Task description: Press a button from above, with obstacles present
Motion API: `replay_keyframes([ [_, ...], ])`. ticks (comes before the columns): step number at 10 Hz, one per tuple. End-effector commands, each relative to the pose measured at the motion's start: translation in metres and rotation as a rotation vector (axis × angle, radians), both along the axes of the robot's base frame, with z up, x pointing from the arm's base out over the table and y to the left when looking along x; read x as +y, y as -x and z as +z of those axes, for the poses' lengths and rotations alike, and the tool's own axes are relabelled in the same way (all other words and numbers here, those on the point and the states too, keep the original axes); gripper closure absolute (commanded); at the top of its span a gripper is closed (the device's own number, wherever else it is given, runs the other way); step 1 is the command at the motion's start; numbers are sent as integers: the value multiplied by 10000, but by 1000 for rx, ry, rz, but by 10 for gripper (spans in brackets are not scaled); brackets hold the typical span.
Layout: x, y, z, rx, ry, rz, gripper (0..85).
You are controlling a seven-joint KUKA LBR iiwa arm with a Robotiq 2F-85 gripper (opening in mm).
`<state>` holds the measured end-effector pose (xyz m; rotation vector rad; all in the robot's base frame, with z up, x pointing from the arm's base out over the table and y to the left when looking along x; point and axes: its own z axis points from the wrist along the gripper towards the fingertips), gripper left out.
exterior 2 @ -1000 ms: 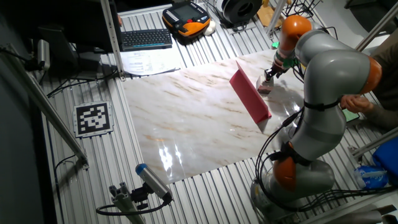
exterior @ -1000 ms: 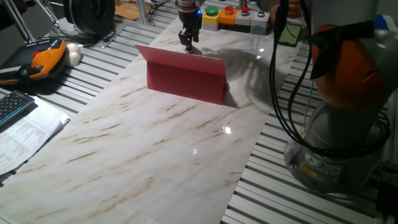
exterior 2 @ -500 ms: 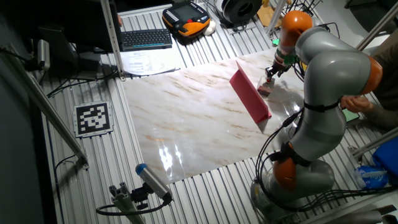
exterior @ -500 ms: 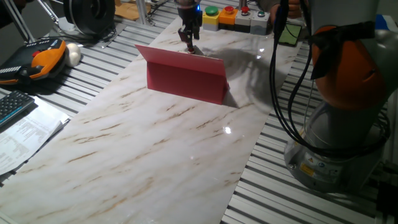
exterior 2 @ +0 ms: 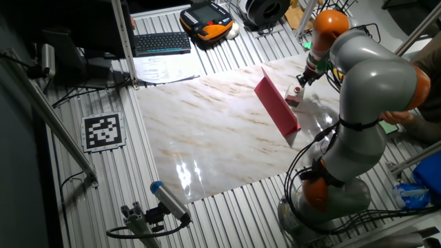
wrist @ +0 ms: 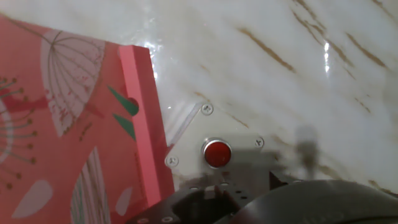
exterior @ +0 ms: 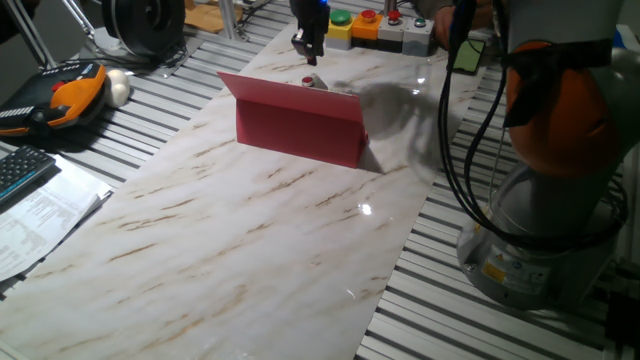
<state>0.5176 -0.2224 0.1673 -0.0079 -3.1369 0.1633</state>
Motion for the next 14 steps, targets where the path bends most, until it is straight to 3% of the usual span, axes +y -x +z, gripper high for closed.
replay_keyframes([
  [1,21,37,43,-3,0,0,850],
  [3,70,120,91,-17,2,10,850],
  [5,94,207,155,-18,-18,1,850],
  [8,132,375,261,-16,-14,-5,850],
  [11,154,588,389,-37,-17,-17,850],
  [14,197,653,431,-40,-16,-18,850],
])
